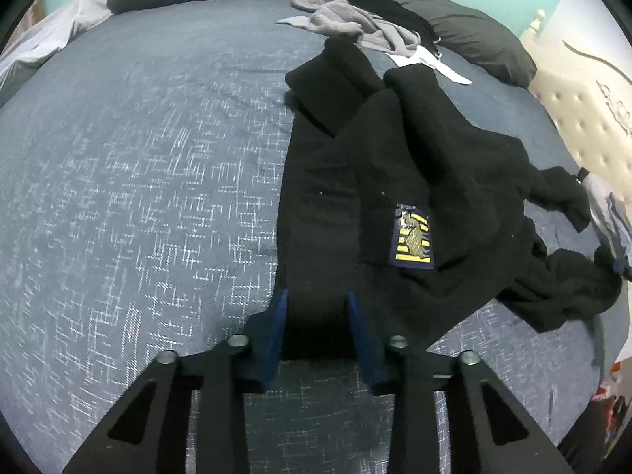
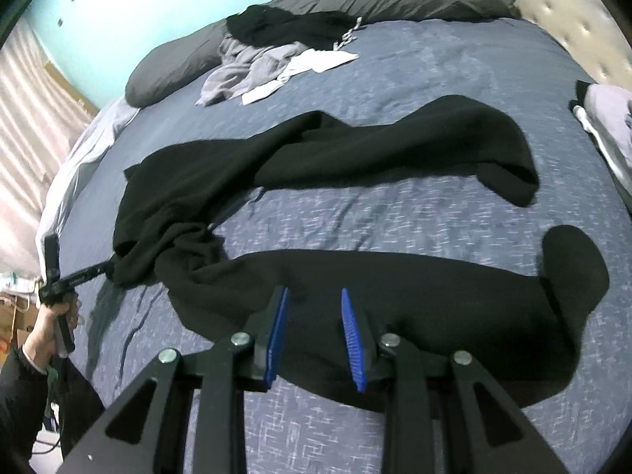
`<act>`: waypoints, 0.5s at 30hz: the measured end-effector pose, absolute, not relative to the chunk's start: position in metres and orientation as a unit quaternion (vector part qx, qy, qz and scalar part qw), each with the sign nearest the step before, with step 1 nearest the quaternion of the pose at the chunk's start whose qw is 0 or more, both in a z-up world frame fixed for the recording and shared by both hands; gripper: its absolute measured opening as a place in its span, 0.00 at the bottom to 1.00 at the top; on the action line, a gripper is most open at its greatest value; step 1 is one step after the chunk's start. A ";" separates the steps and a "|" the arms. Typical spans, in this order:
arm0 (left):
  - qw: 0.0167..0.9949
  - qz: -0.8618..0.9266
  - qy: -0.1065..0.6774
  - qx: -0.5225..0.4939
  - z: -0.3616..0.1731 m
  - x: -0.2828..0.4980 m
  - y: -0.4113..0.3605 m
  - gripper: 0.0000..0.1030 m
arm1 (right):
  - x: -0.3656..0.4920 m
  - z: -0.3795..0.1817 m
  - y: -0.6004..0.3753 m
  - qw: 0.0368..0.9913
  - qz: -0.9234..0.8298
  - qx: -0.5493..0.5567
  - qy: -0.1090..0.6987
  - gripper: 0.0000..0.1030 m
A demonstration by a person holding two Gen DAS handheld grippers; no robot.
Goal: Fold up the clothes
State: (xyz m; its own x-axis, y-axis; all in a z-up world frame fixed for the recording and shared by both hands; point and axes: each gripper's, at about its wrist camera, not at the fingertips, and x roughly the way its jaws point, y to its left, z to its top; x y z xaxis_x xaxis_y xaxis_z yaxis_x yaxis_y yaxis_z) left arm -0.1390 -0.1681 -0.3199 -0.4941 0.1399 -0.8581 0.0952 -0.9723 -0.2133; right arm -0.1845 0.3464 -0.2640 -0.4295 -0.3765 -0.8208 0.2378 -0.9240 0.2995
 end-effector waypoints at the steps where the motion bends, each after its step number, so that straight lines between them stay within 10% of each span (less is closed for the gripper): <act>1: 0.014 0.857 -0.116 -0.502 -0.318 -0.139 -0.168 0.21 | -0.184 -0.265 0.341 0.188 -0.840 0.504 -0.065 0.27; 15: 0.001 0.877 -0.095 -0.471 -0.265 -0.152 -0.173 0.07 | -0.169 -0.279 0.245 0.292 -0.801 0.520 0.050 0.50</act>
